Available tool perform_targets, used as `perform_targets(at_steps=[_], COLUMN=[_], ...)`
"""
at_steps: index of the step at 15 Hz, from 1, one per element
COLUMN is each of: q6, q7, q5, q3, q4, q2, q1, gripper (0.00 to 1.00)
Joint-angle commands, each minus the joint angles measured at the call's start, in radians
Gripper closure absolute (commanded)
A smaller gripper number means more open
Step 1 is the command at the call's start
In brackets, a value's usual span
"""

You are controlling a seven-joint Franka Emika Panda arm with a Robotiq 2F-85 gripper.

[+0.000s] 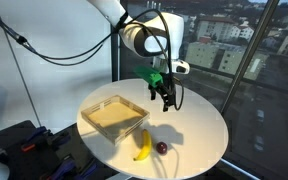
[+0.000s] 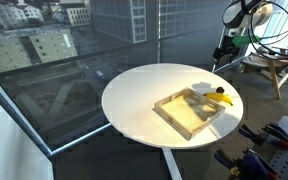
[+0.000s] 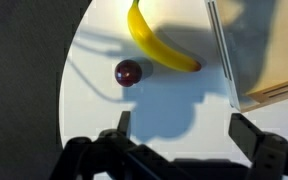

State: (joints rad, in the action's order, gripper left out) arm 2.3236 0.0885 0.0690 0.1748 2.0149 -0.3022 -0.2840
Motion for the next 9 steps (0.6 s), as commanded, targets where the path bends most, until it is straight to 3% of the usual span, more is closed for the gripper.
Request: perform_targets(at_steps=[1, 9], q6=[-0.030, -0.055], q7=[0.033, 0.046], q5=[0.011, 0.005], q3=[0.001, 0.004], q4=[0.043, 0.092], q2=[0.068, 0.152], q1=[0.006, 0.025], gripper=[0.00, 0.00])
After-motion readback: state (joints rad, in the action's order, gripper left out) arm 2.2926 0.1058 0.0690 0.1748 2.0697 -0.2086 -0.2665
